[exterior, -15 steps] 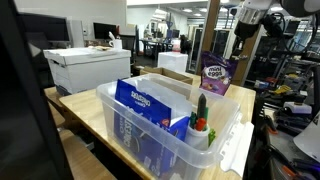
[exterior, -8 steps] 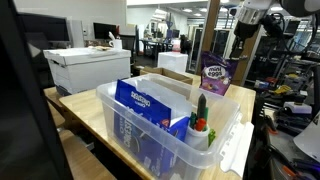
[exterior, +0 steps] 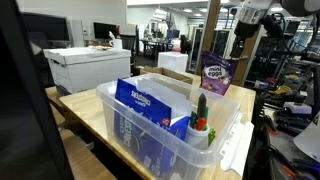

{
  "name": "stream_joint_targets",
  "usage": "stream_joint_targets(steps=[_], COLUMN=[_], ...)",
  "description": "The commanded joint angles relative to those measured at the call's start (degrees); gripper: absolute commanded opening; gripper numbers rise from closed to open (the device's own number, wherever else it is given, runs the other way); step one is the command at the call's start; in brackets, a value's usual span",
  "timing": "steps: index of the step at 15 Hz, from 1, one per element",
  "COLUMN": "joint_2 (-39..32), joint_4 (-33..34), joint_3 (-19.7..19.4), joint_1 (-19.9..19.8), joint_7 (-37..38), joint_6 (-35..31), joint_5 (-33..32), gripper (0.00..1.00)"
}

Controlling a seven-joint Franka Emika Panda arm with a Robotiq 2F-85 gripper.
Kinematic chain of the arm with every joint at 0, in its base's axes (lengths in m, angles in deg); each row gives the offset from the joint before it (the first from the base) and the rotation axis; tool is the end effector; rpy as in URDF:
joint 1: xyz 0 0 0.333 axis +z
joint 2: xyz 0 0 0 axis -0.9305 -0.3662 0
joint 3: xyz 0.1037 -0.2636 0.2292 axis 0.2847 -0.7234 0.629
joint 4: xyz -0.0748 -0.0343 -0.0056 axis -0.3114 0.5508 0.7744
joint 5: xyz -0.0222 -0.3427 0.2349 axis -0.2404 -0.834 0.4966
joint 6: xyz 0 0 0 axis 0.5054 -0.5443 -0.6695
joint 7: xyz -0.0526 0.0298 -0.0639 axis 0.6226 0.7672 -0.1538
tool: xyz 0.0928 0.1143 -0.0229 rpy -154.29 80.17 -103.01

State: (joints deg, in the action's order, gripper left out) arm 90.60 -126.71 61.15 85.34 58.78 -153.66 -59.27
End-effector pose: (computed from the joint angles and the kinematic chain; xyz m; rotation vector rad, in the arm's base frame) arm 0.3391 -0.0827 0.3870 2.7074 0.2613 0.1705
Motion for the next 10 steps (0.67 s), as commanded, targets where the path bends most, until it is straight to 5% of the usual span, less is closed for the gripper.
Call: stream_joint_targets(steps=[1,10], joint_2=[-2.3,-6.2], joint_4=[0.5,1.3], joint_3=[5.0,4.3], joint_1=[-8.4,-18.7], joint_7=[-4.8,-16.6], joint_6=[-4.2,-13.0], joint_5=[5.4,20.1], gripper=[0.93,1.00])
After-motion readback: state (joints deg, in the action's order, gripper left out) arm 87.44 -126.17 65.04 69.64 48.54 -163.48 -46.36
